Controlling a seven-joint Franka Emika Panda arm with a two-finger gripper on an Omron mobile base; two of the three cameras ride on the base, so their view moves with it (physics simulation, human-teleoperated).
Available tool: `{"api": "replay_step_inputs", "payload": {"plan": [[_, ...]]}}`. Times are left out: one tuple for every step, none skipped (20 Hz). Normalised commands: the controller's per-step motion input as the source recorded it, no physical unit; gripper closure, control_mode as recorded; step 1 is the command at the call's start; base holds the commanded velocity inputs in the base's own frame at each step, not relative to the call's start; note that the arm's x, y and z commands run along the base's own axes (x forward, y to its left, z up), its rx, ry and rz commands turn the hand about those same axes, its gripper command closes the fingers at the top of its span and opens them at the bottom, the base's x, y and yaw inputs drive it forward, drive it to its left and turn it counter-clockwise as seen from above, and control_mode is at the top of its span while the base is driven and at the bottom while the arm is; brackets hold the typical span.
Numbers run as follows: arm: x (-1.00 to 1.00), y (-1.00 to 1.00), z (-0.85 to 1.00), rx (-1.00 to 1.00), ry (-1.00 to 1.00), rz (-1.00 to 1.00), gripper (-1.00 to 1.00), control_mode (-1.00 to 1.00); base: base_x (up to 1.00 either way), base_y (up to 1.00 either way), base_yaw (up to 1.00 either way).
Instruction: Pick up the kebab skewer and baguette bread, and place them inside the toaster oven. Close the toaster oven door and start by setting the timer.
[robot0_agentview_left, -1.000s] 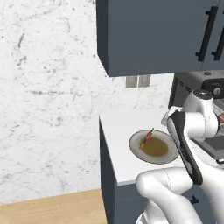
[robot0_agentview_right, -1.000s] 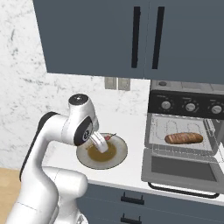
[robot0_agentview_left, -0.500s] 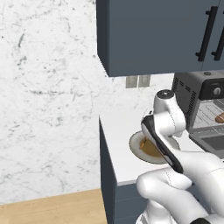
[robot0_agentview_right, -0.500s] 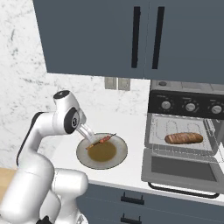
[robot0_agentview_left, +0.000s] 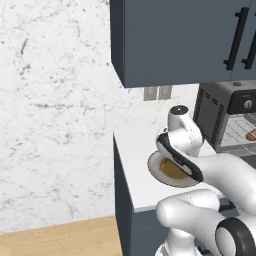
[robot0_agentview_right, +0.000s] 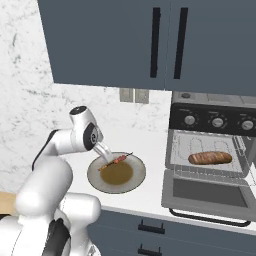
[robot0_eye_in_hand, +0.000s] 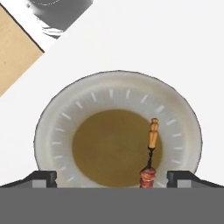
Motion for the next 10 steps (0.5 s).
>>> {"api": "replay_step_inputs", "payload": {"plan": [[0.38, 0.0, -0.31, 0.01, 0.0, 0.0, -1.0, -1.0, 0.0, 0.0, 0.0], [0.36, -0.06, -0.32, 0.03, 0.0, 0.0, -1.0, -1.0, 0.0, 0.0, 0.0], [0.34, -0.16, -0.33, 0.05, 0.0, 0.0, -1.0, -1.0, 0.0, 0.0, 0.0], [0.35, -0.16, -0.28, 0.05, 0.0, 0.0, -1.0, -1.0, 0.0, 0.0, 0.0], [0.34, -0.16, -0.29, 0.05, 0.0, 0.0, -1.0, -1.0, 0.0, 0.0, 0.0], [0.31, -0.17, -0.28, 0.06, 0.0, 0.0, -1.0, -1.0, 0.0, 0.0, 0.0], [0.29, -0.16, -0.29, 0.06, 0.0, 0.0, -1.0, -1.0, 0.0, 0.0, 0.0], [0.28, -0.15, -0.26, 0.05, 0.0, 0.0, -1.0, -1.0, 0.0, 0.0, 0.0], [0.3, -0.06, -0.22, 0.03, 0.0, 0.0, -1.0, -1.0, 0.0, 0.0, 0.0], [0.33, 0.0, -0.17, 0.0, 0.0, 0.0, -1.0, -1.0, 0.0, 0.0, 0.0]]}}
